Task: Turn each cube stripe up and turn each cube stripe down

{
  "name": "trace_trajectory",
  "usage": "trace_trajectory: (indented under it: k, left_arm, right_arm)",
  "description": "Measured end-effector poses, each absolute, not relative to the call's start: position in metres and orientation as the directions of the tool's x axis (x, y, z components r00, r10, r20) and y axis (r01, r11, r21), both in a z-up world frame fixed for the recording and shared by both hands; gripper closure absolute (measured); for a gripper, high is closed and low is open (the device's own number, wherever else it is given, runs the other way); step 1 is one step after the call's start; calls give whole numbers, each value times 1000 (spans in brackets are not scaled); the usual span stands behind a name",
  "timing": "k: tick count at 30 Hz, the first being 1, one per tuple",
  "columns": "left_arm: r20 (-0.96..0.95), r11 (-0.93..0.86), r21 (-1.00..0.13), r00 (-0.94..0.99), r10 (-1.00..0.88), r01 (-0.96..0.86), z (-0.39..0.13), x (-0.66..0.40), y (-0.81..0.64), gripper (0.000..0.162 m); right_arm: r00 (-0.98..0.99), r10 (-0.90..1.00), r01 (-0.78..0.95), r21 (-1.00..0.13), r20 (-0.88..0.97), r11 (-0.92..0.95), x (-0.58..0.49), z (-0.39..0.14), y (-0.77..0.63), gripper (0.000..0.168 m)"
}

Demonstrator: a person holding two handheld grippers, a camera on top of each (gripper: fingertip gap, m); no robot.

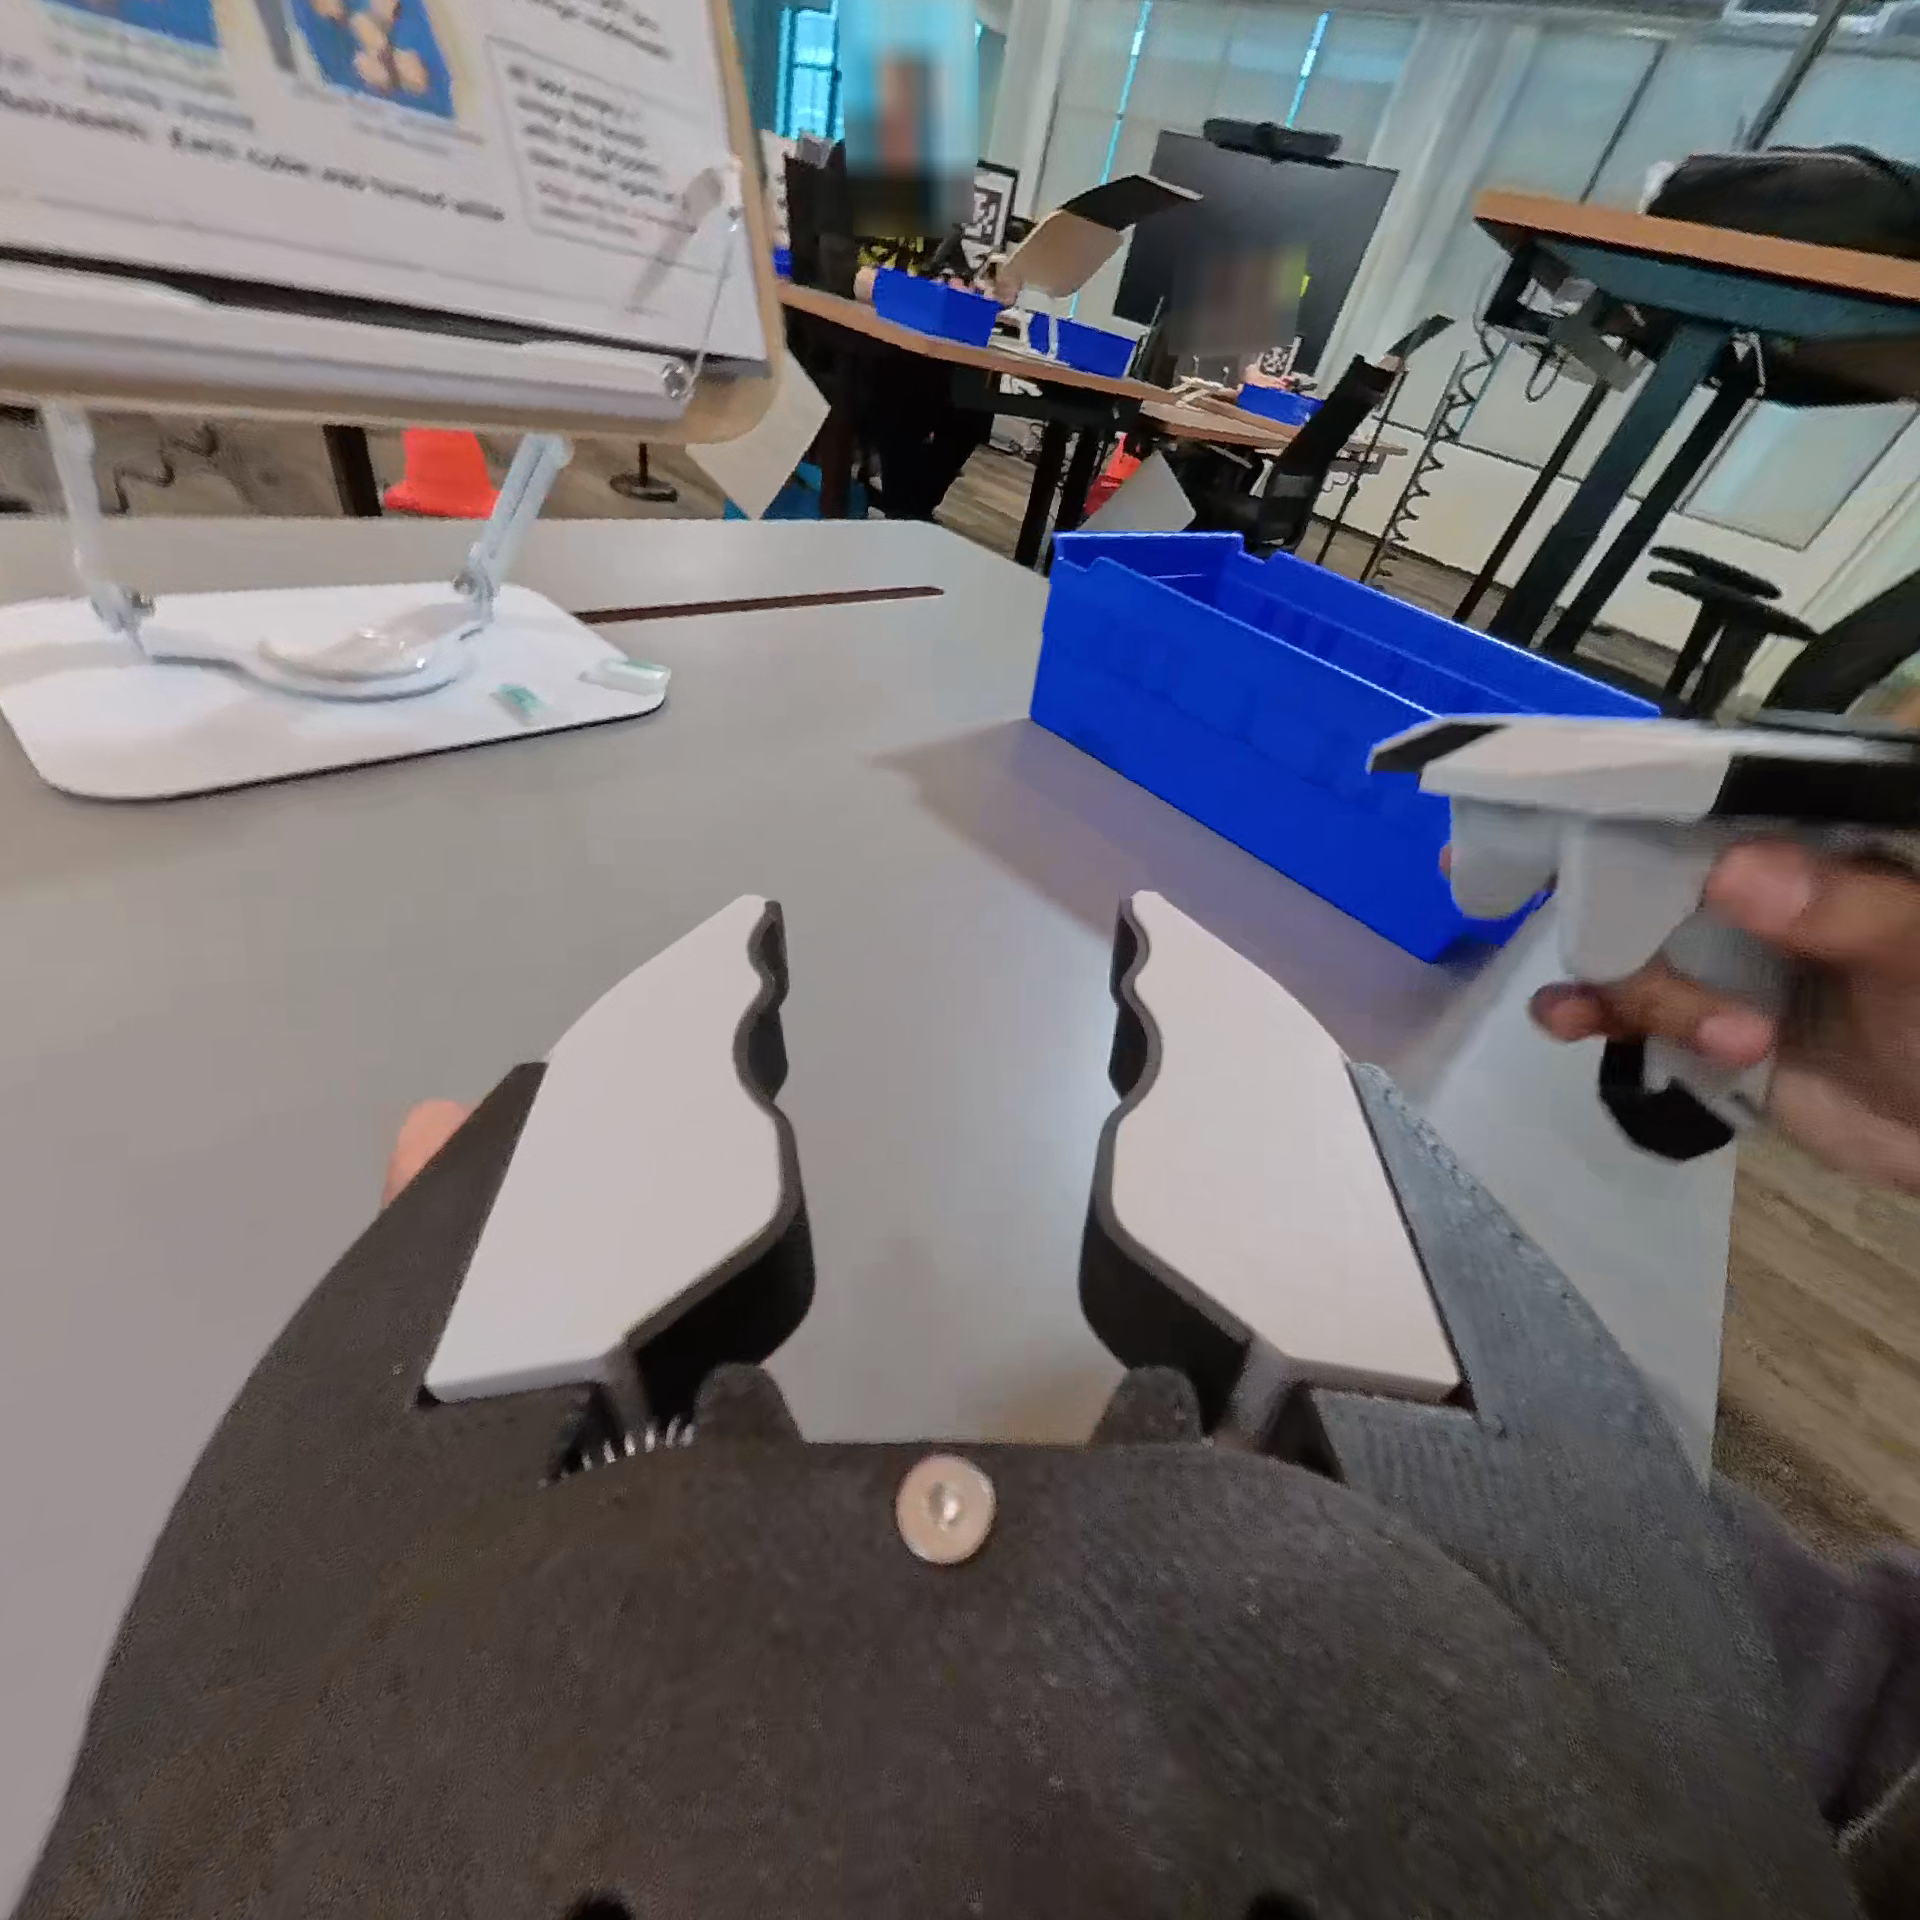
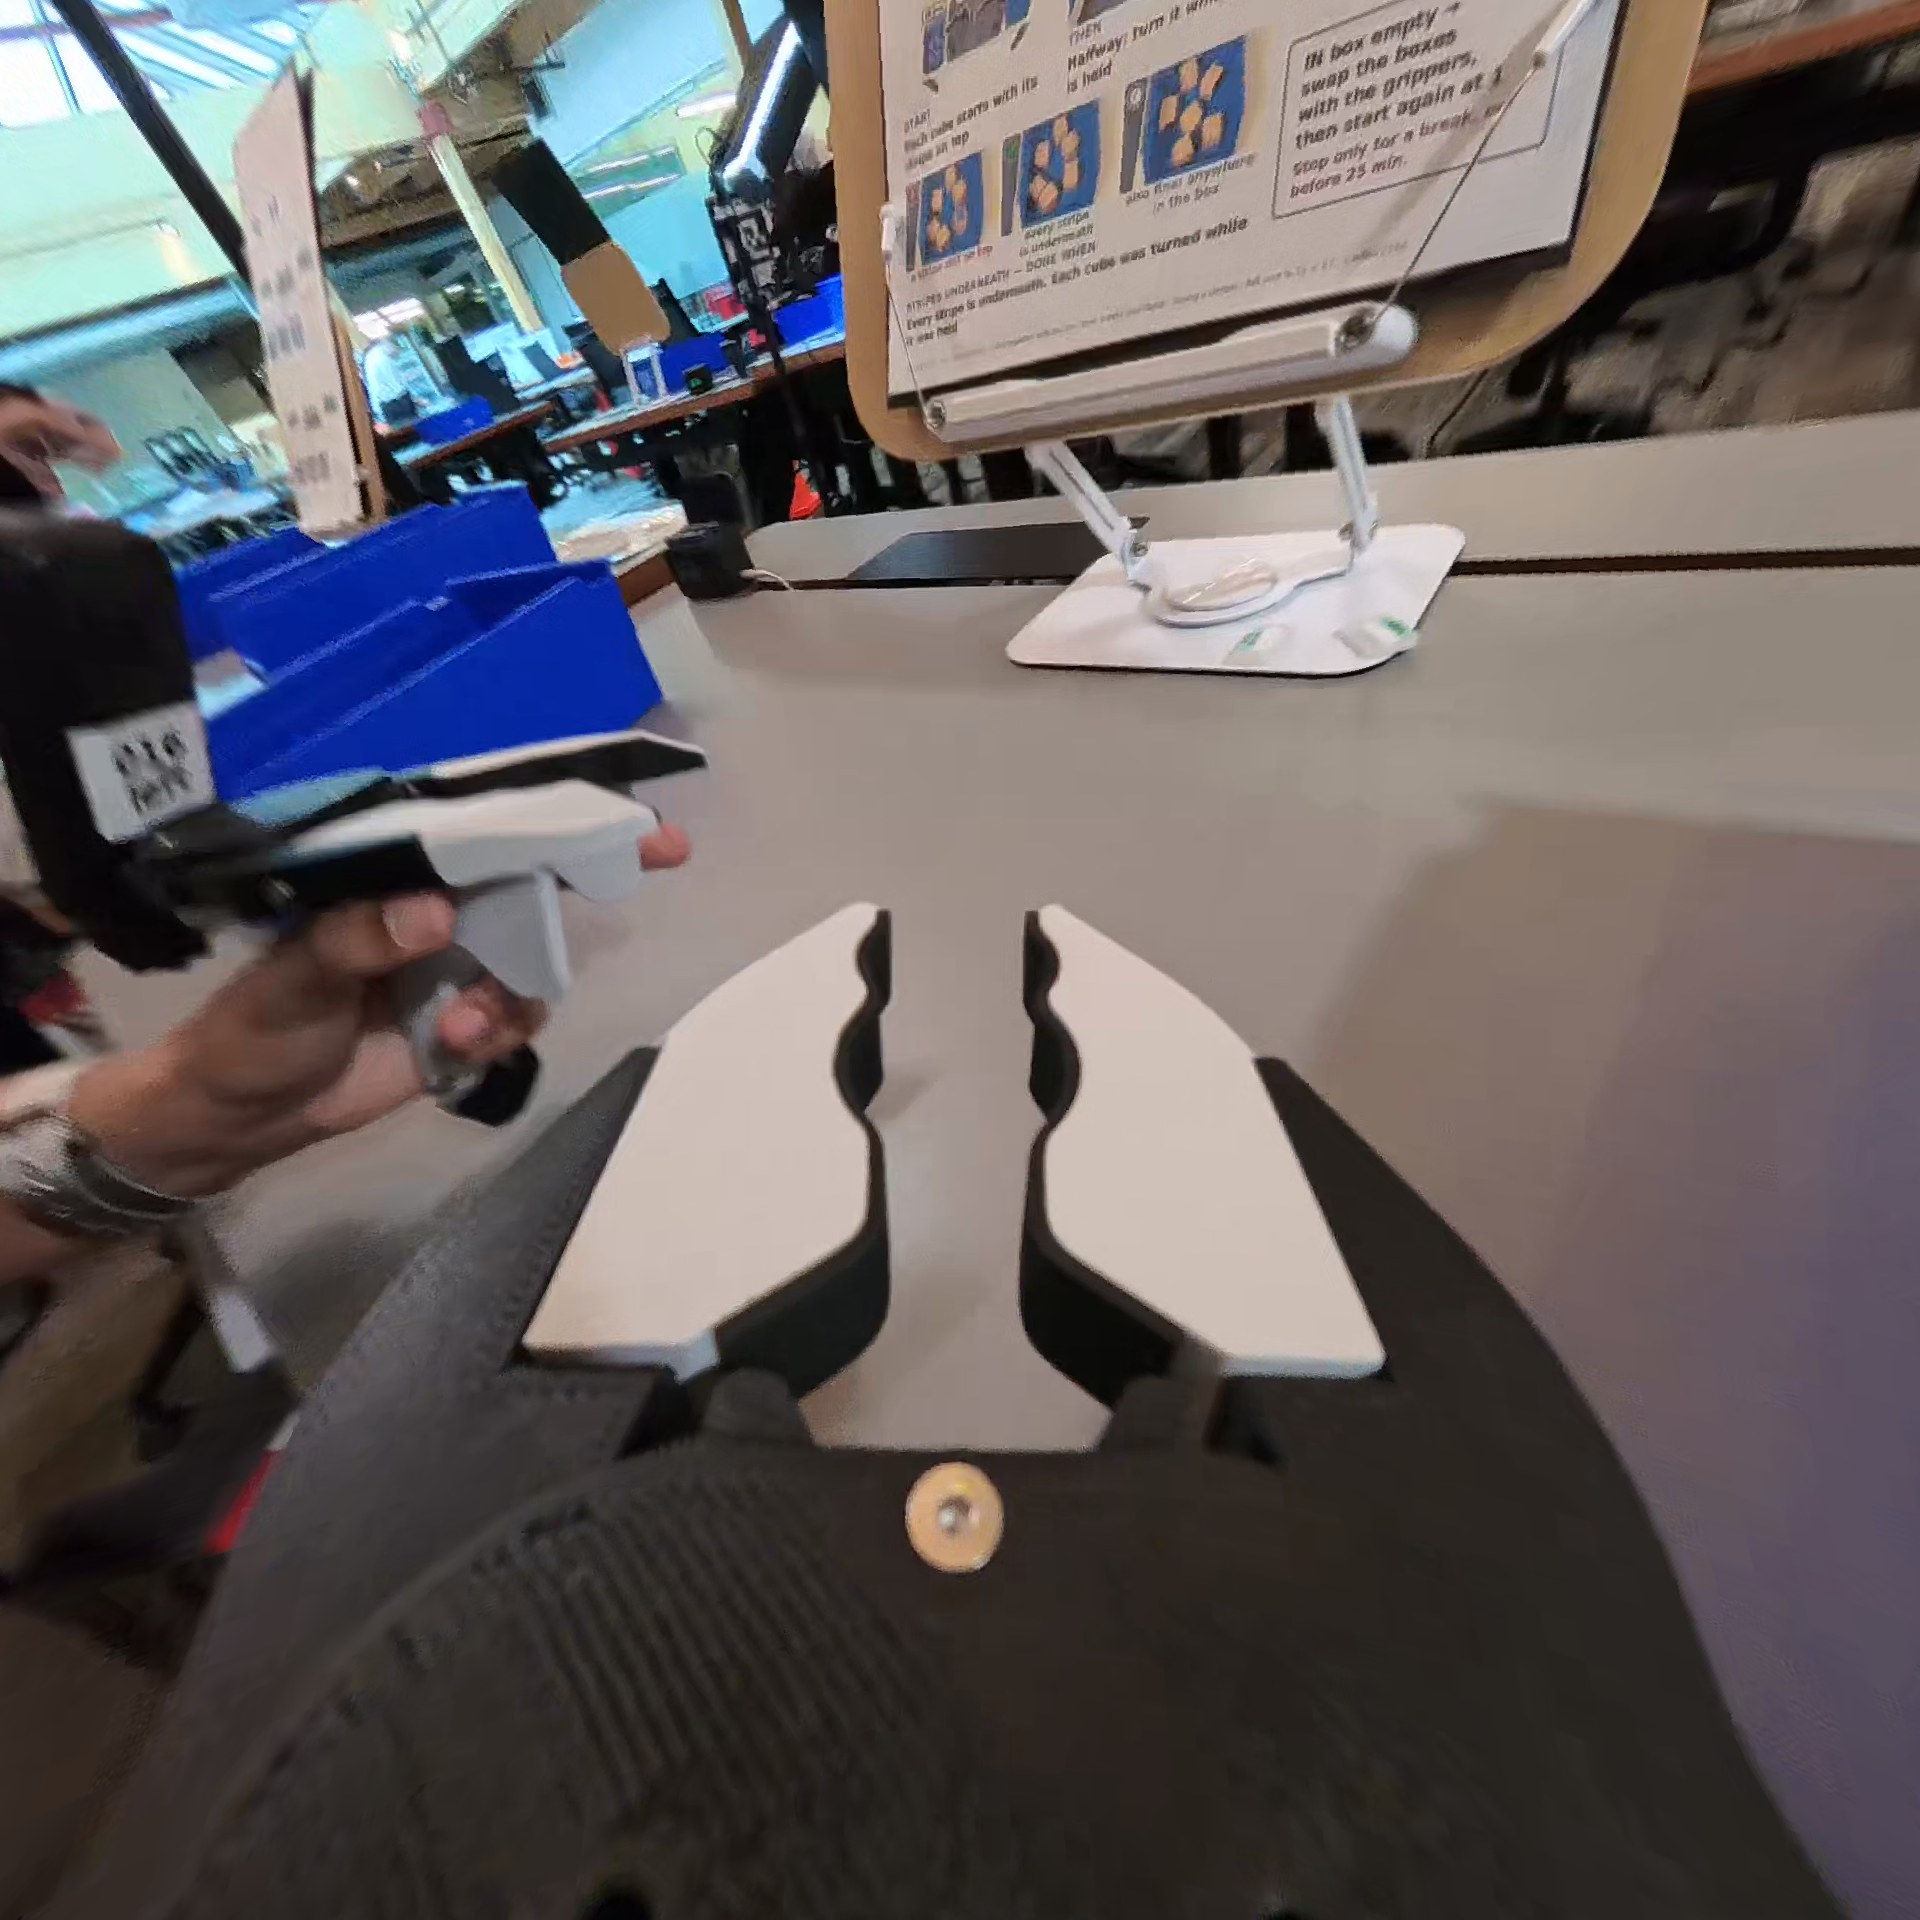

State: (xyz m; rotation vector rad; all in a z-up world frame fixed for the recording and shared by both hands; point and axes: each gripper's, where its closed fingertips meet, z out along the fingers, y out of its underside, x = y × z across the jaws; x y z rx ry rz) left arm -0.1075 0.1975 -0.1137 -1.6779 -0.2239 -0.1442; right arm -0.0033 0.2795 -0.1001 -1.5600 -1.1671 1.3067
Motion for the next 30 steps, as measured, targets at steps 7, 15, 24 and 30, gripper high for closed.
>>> trace_trajectory:
  k: [7,15,24,30]
  left_arm:
    - [180,-143,-971,980,86,191,-125,-129,206,101]
    - [32,-123,-991,990,136,49,-108,-147,208,97]
    - [89,-106,-987,955,283,124,-104,-174,174,95]
    - [266,-49,-955,914,308,294,-113,-171,153,96]
  right_arm:
    - [3,981,207,-960,-194,-191,-27,-124,271,129]
    - [-51,990,141,-982,-135,-127,-47,-94,259,132]
    - [2,995,163,-982,-97,-96,-29,-94,259,130]
    - [77,977,321,-932,200,165,4,-116,290,134]
